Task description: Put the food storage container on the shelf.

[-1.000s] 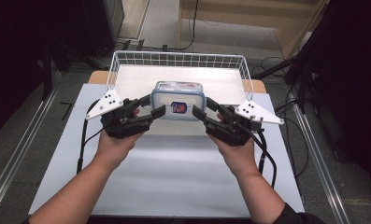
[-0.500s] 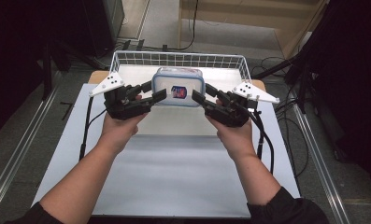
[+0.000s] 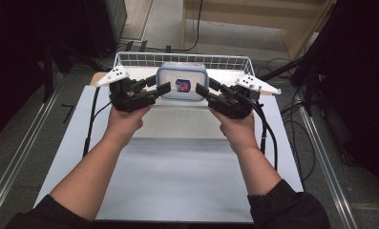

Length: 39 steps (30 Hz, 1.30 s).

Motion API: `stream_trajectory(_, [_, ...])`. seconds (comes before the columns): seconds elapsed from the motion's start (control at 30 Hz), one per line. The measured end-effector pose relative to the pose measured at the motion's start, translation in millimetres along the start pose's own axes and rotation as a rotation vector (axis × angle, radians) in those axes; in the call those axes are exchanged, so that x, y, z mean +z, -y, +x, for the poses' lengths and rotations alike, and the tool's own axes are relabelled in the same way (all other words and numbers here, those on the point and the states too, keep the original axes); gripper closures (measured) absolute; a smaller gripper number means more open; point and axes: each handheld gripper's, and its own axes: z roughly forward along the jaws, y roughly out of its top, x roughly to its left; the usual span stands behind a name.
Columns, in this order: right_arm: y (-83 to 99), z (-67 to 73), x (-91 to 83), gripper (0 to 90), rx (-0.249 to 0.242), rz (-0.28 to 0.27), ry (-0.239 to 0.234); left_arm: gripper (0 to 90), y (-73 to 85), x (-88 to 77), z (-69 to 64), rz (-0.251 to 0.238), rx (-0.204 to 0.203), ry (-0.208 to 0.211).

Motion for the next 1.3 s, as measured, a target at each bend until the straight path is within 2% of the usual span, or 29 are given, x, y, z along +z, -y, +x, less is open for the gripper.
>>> stream_trajectory(0.17, [-7.0, -4.4, 2.1, 53.0, 0.031, 0.054, -0.003, 46.3, -4.9, 2.7, 2.3, 0.043, -0.037, 0.004])
stream_trajectory(0.3, [-10.4, -8.8, -2.7, 54.9, 0.086, 0.073, -0.032, 46.8, -9.9, 4.0, 3.6, 0.074, -0.088, 0.028])
stream_trajectory(0.37, [-11.8, -10.2, -3.7, 55.1, 0.097, 0.086, -0.034, 46.9, -10.8, 5.3, 4.4, 0.091, -0.116, 0.033])
stream_trajectory(0.5, [-14.5, -13.7, -4.6, 56.5, 0.133, 0.108, -0.054, 47.5, -11.9, 4.6, 9.7, 0.103, -0.177, 0.059])
stream_trajectory(0.87, [-19.1, -23.4, -3.2, 58.0, 0.231, 0.153, -0.105, 50.1, -15.6, 4.4, 18.2, 0.151, -0.269, 0.095])
stream_trajectory(0.93, [-19.9, -25.8, -3.3, 58.4, 0.247, 0.157, -0.114, 50.8, -16.2, 4.5, 20.8, 0.157, -0.3, 0.108])
stream_trajectory(0.97, [-21.0, -27.8, -3.5, 59.6, 0.272, 0.158, -0.123, 51.5, -16.2, 4.5, 21.8, 0.155, -0.318, 0.113])
stream_trajectory(1.07, [-22.1, -29.0, -3.4, 59.6, 0.275, 0.159, -0.122, 51.6, -16.1, 5.3, 22.2, 0.153, -0.337, 0.117])
stream_trajectory(1.17, [-22.7, -32.1, -3.0, 59.5, 0.302, 0.17, -0.126, 53.0, -15.6, 6.0, 25.6, 0.16, -0.369, 0.137])
stream_trajectory(1.3, [-22.4, -34.4, -2.6, 59.5, 0.321, 0.186, -0.125, 53.5, -14.5, 8.2, 27.8, 0.175, -0.411, 0.14])
